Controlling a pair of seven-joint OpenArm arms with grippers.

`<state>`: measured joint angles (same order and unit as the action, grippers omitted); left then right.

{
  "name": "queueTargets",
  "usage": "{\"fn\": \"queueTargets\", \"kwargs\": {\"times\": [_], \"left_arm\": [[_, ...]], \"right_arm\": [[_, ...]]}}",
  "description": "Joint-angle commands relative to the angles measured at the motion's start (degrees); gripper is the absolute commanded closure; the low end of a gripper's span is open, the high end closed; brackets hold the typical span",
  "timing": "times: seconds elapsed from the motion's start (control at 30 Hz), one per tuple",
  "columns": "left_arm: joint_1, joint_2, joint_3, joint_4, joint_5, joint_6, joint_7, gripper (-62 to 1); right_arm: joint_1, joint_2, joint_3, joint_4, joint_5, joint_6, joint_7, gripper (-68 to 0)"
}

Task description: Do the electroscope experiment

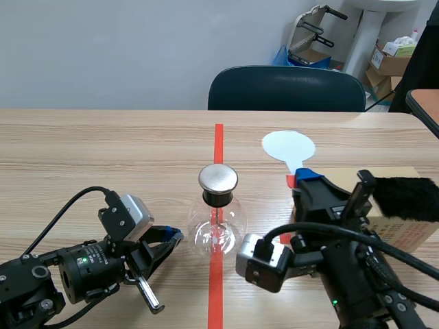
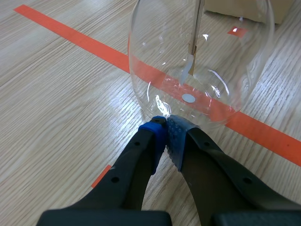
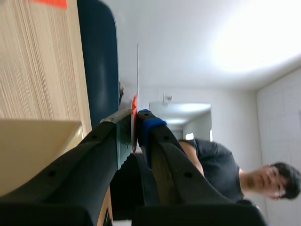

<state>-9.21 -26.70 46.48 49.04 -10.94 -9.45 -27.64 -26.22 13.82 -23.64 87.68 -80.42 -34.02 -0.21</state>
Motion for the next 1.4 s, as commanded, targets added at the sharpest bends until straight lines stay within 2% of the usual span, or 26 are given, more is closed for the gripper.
{"fn": "queueTargets", "kwargs": {"times": [0.0, 0.3, 0.5, 1.2, 1.37], "left_arm": [[-0.2, 0.2, -0.1, 0.8, -0.3, -0.1, -0.8, -2.9], [-0.2, 0.2, -0.1, 0.8, -0.3, -0.1, -0.8, -2.9], [-0.2, 0.2, -0.1, 0.8, -0.3, -0.1, -0.8, -2.9], [-0.2, 0.2, -0.1, 0.8, -0.3, -0.1, -0.8, -2.9], [-0.2, 0.1, -0.1, 0.8, -0.3, -0.1, -0.8, -2.9]], "right_arm": [[1.0, 0.1, 0.4, 0.9, 0.0, -0.6, 1.8, -1.5], [1.0, 0.1, 0.4, 0.9, 0.0, -0.6, 13.8, -1.5], [1.0, 0.1, 0.4, 0.9, 0.0, -0.6, 17.2, -1.5], [1.0, 0.1, 0.4, 0.9, 0.0, -0.6, 18.1, -1.5], [1.0, 0.2, 0.4, 0.9, 0.0, -0.6, 15.5, -1.5]]}}
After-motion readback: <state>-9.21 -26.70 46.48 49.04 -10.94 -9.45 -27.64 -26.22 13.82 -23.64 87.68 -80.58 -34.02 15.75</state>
